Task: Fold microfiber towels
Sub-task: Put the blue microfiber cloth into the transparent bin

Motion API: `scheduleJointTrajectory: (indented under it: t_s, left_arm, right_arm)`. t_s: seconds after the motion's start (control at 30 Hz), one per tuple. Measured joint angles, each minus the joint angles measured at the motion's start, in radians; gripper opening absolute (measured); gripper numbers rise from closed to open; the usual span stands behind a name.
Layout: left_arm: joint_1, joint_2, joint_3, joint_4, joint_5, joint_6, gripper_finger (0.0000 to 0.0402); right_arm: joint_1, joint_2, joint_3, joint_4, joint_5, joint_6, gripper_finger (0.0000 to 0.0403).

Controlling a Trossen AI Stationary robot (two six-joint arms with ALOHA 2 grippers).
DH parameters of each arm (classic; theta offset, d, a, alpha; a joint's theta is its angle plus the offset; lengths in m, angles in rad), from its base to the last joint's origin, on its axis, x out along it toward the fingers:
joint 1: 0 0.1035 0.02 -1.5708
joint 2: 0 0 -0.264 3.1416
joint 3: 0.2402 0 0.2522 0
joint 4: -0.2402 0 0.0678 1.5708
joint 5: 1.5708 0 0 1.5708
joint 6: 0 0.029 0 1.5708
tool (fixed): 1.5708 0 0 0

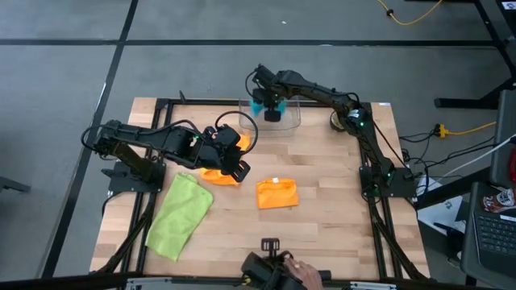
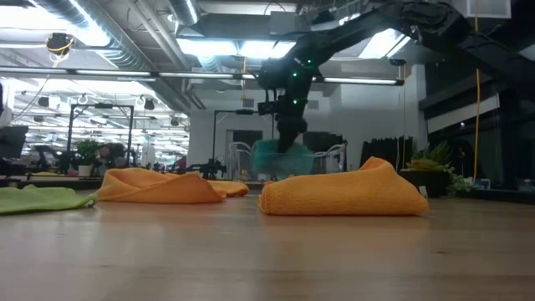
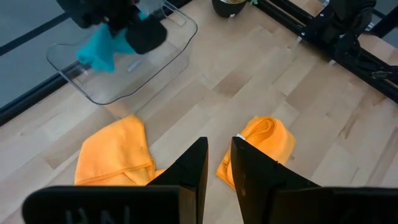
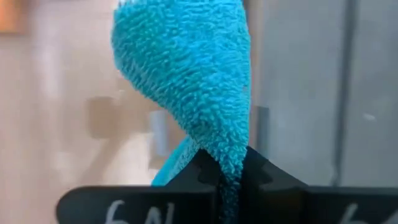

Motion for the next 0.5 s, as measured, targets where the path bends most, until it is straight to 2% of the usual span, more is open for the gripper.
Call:
scheduleJointTrajectory:
  t_s: [0.4,0.5]
  left_arm:
    - [0.0,0.0,0.0,-0.007,-0.006,0.0,0.0062]
    - [0.0,0.0,0.0,-0.007,-0.006,0.0,0.0062]
  right_arm:
    - [0.073,0.005,-0.001,0.127,0.17,-0.004,0.0015]
    - [0.086,0.005,-0.001,0.134,0.185,-0.003,0.0015]
